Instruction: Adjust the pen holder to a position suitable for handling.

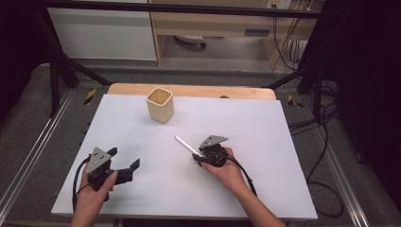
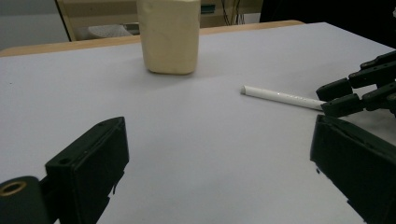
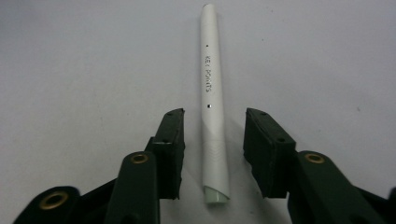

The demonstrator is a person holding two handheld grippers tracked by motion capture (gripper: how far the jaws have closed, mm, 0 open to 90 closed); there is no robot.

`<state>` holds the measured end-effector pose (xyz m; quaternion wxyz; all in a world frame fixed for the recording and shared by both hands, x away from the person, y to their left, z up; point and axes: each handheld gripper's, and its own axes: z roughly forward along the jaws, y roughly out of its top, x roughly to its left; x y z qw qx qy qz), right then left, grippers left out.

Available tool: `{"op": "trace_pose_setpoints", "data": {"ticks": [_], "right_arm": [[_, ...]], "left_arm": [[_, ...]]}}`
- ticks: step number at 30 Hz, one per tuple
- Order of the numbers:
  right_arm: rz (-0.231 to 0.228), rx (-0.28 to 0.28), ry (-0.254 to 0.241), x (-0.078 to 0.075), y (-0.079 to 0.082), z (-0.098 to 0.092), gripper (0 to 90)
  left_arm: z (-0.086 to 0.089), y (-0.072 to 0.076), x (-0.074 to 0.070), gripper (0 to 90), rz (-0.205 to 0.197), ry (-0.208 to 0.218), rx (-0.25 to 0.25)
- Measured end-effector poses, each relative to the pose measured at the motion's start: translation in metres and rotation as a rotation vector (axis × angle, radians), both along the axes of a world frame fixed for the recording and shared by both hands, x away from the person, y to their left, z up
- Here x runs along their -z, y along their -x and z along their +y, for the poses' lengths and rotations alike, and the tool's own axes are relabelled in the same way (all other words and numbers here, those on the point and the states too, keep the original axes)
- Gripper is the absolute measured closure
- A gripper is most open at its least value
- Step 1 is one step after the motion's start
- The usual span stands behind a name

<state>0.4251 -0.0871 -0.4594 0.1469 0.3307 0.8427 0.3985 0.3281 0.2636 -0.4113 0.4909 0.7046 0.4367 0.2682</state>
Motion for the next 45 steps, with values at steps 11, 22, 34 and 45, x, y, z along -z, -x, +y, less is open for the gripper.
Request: {"op": "trace_pose_setpoints", "data": {"ticks": [11,22,34,45], "right_arm": [[-0.024,-0.028,0.018,0.001,0.000,0.004,78.3],[-0.001,-0.054,0.029,-0.004,0.000,-0.001,79.0],[-0.033,-0.071,0.008,-0.012,0.011,-0.011,79.0],[-0.051,-0.074,-0.003,-0.019,0.028,-0.025,79.0]], "left_arm": [[-0.002,0.000,0.000,4.8,-0.001,-0.005,0.006],[0.000,0.001,-0.001,4.9,-0.008,0.009,-0.011],[-0.011,0.003,-0.001,5.1,-0.017,-0.001,0.002],[-0.021,0.004,-0.002,5.1,-0.017,-0.005,0.028]]}}
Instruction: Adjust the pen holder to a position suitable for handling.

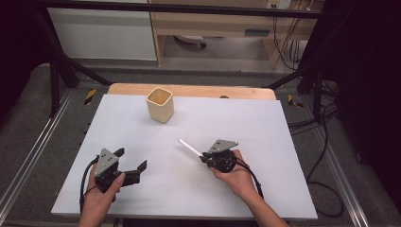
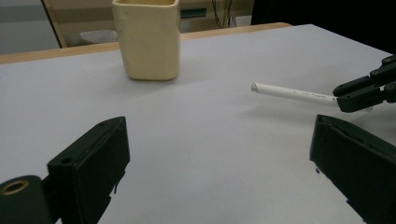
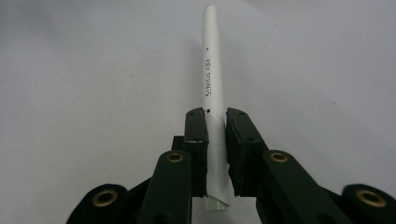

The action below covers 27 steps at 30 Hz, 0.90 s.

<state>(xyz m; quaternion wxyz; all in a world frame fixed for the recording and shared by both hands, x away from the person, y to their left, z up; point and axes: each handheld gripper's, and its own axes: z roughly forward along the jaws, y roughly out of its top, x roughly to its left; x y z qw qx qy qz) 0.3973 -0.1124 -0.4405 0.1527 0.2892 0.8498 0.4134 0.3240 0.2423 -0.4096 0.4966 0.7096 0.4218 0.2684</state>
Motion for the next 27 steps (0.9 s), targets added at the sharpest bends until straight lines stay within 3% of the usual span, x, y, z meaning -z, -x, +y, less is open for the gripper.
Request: {"op": "trace_pose_setpoints", "data": {"ticks": [14,21,27], "right_arm": [[-0.004,0.027,-0.051,0.002,0.005,-0.010,79.0],[-0.018,0.030,-0.100,-0.006,0.008,-0.012,79.0],[-0.044,0.041,-0.154,-0.017,0.012,-0.018,78.9]], "left_arm": [[-0.004,0.000,0.000,5.1,-0.001,-0.002,0.006],[-0.014,-0.004,-0.001,5.4,0.006,0.064,0.033],[-0.035,-0.022,-0.011,6.1,0.011,0.087,0.060]]}}
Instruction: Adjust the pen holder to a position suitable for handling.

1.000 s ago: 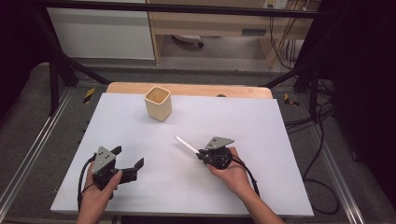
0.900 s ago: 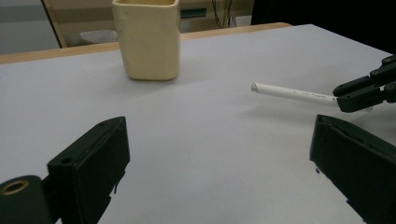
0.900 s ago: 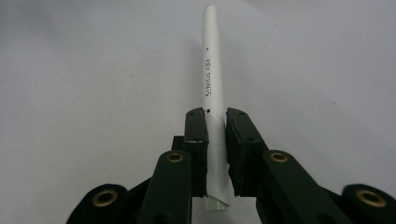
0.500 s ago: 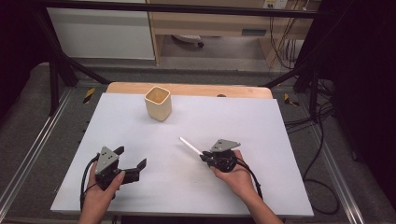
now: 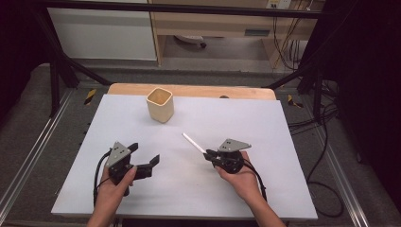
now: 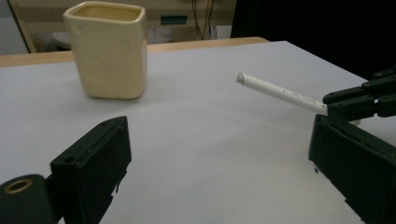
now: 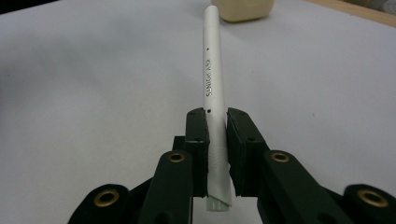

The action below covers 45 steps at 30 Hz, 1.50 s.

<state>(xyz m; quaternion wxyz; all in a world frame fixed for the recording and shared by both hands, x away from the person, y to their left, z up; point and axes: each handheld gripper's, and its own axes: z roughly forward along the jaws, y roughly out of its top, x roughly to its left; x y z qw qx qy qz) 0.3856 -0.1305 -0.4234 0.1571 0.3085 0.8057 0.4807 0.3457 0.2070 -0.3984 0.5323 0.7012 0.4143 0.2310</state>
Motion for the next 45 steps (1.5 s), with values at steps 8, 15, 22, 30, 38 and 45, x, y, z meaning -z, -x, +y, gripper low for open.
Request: {"op": "trace_pose_setpoints", "data": {"ticks": [8,15,22,30,38,45], "right_arm": [[-0.037,0.012,-0.041,-0.011,0.010,-0.005,78.9],[-0.082,-0.002,-0.067,-0.015,0.014,0.001,78.9],[-0.099,-0.023,-0.059,-0.013,0.019,0.013,78.9],[-0.102,-0.041,-0.057,-0.010,0.020,0.020,78.9],[-0.116,-0.068,-0.071,-0.009,0.025,0.029,78.9],[-0.123,-0.081,-0.076,-0.009,0.028,0.033,78.9]], "left_arm": [[-0.046,-0.023,-0.012,6.6,-0.021,0.074,0.059],[-0.045,-0.010,0.004,6.2,-0.048,0.079,0.038],[-0.034,-0.009,0.007,6.2,-0.015,0.178,0.032],[-0.036,-0.011,0.012,6.6,0.038,0.243,0.058],[-0.034,-0.013,0.014,6.8,0.065,0.289,0.068],[-0.033,-0.014,0.016,8.9,0.094,0.348,0.085]]}}
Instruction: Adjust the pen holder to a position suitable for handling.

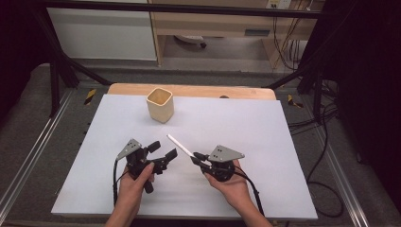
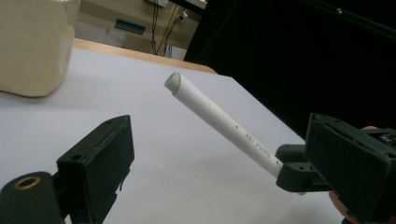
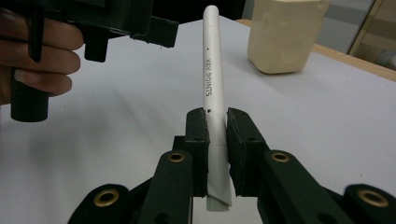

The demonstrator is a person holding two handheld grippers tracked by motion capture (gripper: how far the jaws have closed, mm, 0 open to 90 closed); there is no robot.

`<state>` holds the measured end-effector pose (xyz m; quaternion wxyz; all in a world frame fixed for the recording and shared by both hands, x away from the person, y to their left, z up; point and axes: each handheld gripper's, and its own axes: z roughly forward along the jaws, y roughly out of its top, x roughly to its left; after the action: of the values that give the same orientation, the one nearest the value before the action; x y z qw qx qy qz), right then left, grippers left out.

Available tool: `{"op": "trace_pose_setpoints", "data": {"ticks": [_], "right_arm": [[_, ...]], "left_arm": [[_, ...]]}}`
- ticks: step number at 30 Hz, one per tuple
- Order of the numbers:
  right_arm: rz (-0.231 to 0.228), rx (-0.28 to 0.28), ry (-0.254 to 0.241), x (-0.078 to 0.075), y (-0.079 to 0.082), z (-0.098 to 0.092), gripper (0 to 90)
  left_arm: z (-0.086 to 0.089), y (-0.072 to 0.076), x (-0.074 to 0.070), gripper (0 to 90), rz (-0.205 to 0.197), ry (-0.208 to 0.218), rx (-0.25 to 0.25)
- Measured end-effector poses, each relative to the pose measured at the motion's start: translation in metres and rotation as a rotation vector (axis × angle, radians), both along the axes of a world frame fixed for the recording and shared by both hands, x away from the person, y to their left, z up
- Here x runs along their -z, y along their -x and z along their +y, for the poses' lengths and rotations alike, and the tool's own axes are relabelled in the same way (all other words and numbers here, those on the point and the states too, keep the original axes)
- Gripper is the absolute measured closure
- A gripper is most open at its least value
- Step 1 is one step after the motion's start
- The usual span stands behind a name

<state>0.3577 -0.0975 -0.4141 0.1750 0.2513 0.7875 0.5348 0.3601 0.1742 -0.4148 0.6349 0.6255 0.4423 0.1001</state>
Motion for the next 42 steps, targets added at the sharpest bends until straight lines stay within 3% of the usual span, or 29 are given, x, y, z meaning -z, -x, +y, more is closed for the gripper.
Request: {"op": "trace_pose_setpoints", "data": {"ticks": [18,42], "right_arm": [[-0.012,-0.023,-0.012,0.001,0.005,0.008,78.9],[0.001,-0.061,-0.009,0.006,0.009,0.019,78.9]], "left_arm": [[0.003,-0.003,0.004,16.0,0.028,0.028,-0.004],[0.004,-0.006,0.010,44.7,0.056,0.048,0.016]]}}
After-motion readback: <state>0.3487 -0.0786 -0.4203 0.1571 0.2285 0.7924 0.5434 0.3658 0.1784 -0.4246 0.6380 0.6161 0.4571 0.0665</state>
